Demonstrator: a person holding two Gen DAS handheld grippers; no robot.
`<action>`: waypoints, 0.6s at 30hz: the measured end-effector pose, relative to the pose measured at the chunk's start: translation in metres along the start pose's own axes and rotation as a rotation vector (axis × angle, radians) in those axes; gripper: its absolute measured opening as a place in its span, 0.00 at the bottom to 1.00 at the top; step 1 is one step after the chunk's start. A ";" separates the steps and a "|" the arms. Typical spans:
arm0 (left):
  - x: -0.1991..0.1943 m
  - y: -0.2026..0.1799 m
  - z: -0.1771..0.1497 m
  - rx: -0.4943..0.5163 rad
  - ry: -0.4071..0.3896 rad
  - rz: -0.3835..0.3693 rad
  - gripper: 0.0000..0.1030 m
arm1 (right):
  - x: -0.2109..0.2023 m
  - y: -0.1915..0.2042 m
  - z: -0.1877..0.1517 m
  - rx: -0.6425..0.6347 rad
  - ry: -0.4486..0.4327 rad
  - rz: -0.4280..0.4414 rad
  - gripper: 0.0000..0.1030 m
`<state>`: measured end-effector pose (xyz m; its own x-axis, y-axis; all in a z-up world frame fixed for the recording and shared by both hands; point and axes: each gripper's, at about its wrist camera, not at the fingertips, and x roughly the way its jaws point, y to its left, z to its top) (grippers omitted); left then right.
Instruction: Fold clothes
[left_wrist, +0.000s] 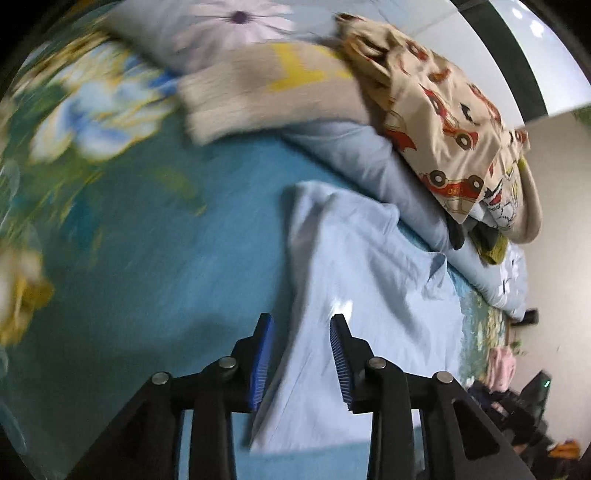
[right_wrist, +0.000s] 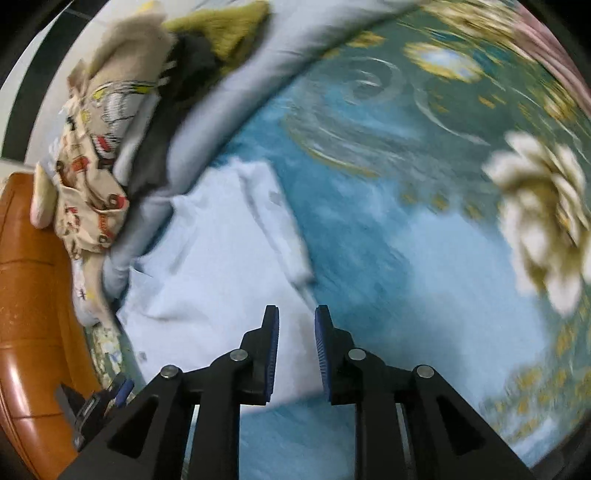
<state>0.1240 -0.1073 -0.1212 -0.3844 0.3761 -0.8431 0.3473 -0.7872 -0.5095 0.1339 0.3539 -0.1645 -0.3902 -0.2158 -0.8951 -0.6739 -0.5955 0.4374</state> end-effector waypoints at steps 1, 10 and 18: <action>0.006 -0.005 0.007 0.017 -0.004 0.012 0.35 | 0.005 0.009 0.009 -0.024 -0.004 0.003 0.24; 0.043 -0.029 0.035 0.089 -0.001 0.076 0.33 | 0.054 0.066 0.078 -0.207 0.004 -0.085 0.28; 0.044 -0.041 0.039 0.151 -0.024 0.099 0.12 | 0.086 0.077 0.098 -0.249 0.075 -0.080 0.23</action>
<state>0.0599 -0.0774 -0.1305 -0.3754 0.2827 -0.8827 0.2528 -0.8850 -0.3909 -0.0131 0.3650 -0.1997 -0.2883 -0.2118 -0.9338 -0.5220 -0.7828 0.3388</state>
